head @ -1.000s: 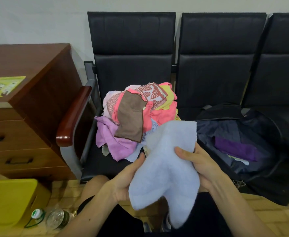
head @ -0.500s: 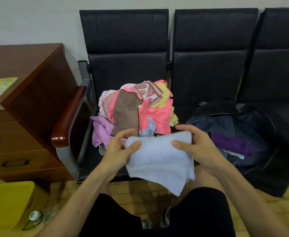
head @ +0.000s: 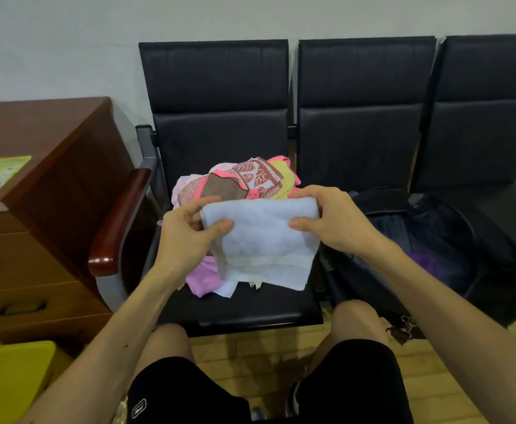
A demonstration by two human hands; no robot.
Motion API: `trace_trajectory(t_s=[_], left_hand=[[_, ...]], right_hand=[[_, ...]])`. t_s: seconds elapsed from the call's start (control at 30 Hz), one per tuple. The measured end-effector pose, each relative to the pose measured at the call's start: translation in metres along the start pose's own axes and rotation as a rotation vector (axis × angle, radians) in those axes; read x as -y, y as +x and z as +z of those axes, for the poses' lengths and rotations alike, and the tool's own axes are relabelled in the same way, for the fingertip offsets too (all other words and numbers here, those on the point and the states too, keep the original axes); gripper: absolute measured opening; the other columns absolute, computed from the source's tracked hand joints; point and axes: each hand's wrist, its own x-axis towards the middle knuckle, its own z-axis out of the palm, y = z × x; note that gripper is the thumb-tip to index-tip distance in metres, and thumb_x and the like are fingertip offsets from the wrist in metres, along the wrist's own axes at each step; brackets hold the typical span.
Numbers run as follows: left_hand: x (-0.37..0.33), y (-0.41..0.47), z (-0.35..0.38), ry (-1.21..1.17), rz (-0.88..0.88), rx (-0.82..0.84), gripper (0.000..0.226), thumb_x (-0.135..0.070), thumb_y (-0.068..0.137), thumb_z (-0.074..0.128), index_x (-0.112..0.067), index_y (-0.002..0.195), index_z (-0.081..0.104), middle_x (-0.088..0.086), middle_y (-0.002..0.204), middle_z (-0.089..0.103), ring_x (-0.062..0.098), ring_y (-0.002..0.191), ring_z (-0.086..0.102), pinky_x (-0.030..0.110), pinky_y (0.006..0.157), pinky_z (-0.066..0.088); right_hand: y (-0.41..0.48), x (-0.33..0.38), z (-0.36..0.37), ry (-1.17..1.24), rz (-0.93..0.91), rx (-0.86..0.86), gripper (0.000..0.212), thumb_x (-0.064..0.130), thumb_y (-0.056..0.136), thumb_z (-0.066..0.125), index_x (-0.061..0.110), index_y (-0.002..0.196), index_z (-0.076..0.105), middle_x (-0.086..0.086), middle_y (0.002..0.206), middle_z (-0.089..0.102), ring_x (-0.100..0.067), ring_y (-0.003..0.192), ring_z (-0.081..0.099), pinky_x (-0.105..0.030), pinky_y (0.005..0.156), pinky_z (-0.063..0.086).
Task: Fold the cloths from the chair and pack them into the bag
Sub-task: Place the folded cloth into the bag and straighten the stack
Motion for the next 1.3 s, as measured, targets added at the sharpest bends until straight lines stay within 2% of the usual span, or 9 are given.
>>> trace_trajectory(t_s=[0.17,0.43,0.57,0.63,0.73,0.9,1.1,1.23,1.3], left_hand=[[-0.003,-0.001,0.006,0.186,0.109,-0.088,0.034,-0.014,0.073,0.086,-0.036,0.096,0.071,-0.016,0.086,0.075,0.003,0.081,0.072,0.030,0.077,0.061],[-0.013,-0.003,0.011,0.305,0.229,-0.098,0.022,-0.016,0.074,0.086,-0.030,0.088,0.076,-0.018,0.077,0.072,0.000,0.076,0.068,0.025,0.072,0.058],[-0.010,-0.002,0.011,0.335,0.232,-0.069,0.022,-0.022,0.072,0.087,-0.034,0.085,0.073,-0.009,0.091,0.055,0.008,0.087,0.053,0.026,0.076,0.047],[-0.011,-0.004,0.010,0.234,0.214,0.033,0.021,-0.030,0.075,0.084,-0.028,0.091,0.071,-0.009,0.103,0.058,0.014,0.102,0.056,0.033,0.086,0.051],[-0.019,-0.014,0.014,0.081,0.189,0.111,0.027,-0.037,0.084,0.075,-0.018,0.101,0.067,-0.006,0.099,0.069,0.018,0.095,0.066,0.046,0.082,0.058],[-0.028,-0.013,0.025,0.027,0.131,-0.051,0.022,-0.045,0.097,0.054,-0.030,0.112,0.059,-0.012,0.106,0.065,0.011,0.100,0.065,0.043,0.086,0.057],[-0.015,-0.001,0.027,0.187,0.008,-0.084,0.025,-0.046,0.097,0.058,-0.023,0.108,0.062,0.000,0.108,0.066,0.017,0.099,0.063,0.036,0.085,0.053],[-0.009,-0.013,0.038,-0.469,-0.507,0.068,0.033,-0.045,0.093,0.061,-0.017,0.108,0.067,0.002,0.093,0.078,0.017,0.079,0.075,0.033,0.070,0.055],[-0.001,-0.025,0.047,-0.812,-0.590,0.144,0.057,-0.053,0.079,0.070,-0.014,0.122,0.067,0.003,0.110,0.076,0.022,0.094,0.074,0.037,0.074,0.060]], right_hand=[[0.002,-0.001,-0.009,-0.097,0.003,0.010,0.028,0.029,0.090,0.069,0.018,0.115,0.066,0.008,0.103,0.063,-0.012,0.095,0.059,-0.030,0.081,0.050],[-0.006,-0.012,-0.011,-0.114,0.016,-0.024,0.020,0.030,0.096,0.060,0.018,0.111,0.067,0.010,0.096,0.063,-0.010,0.088,0.060,-0.023,0.077,0.047],[-0.015,-0.019,-0.012,-0.065,0.032,-0.015,0.020,0.032,0.096,0.059,0.013,0.094,0.067,0.001,0.089,0.061,-0.014,0.082,0.059,-0.026,0.070,0.046],[-0.022,-0.025,-0.010,0.069,0.026,0.049,0.028,0.031,0.097,0.058,0.006,0.088,0.067,-0.010,0.086,0.063,-0.022,0.078,0.061,-0.034,0.067,0.049],[-0.038,-0.019,-0.010,0.476,0.115,0.126,0.019,0.028,0.099,0.054,0.018,0.107,0.068,0.009,0.097,0.072,-0.007,0.093,0.068,-0.022,0.073,0.055],[-0.066,0.007,0.010,1.206,0.322,0.017,0.053,0.049,0.075,0.078,0.021,0.119,0.065,-0.003,0.112,0.074,-0.024,0.103,0.071,-0.038,0.083,0.059],[-0.098,0.017,0.048,1.152,0.393,0.208,0.040,-0.007,0.086,0.065,0.013,0.120,0.065,-0.009,0.122,0.070,-0.026,0.113,0.066,-0.043,0.098,0.053],[-0.090,0.012,0.028,1.245,0.431,0.136,0.032,0.002,0.091,0.062,0.012,0.121,0.064,-0.010,0.120,0.071,-0.030,0.111,0.067,-0.050,0.099,0.051],[-0.088,0.010,0.018,1.283,0.451,0.103,0.032,0.006,0.091,0.063,0.014,0.122,0.063,-0.009,0.118,0.072,-0.029,0.109,0.068,-0.051,0.099,0.051]])
